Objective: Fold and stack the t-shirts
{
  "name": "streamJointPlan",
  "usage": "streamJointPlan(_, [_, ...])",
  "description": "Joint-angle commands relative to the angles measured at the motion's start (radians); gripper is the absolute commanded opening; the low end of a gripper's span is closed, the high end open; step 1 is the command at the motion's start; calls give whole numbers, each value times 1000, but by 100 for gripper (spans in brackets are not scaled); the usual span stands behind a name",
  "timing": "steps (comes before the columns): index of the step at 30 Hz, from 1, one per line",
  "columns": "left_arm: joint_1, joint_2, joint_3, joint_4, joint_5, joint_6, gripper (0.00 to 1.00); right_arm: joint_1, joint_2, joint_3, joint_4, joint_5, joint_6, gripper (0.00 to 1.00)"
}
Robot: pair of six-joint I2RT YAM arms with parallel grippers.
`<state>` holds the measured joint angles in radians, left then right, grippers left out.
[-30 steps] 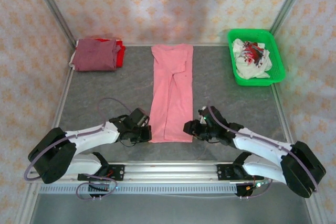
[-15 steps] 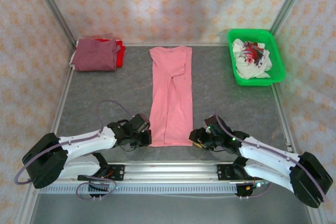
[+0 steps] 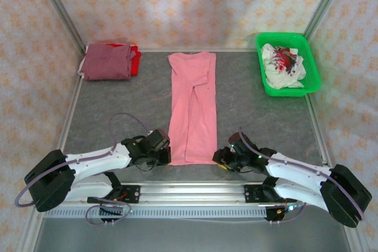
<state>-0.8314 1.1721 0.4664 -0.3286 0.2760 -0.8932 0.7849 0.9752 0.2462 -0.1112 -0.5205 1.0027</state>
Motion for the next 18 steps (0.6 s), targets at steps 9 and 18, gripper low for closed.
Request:
streamJointPlan(9, [-16, 27, -7, -4, -20, -1, 0, 8, 30, 33, 77, 10, 28, 37])
streamJointPlan(18, [-16, 9, -9, -16, -27, 4, 0, 41, 97, 70, 87, 27, 33, 35])
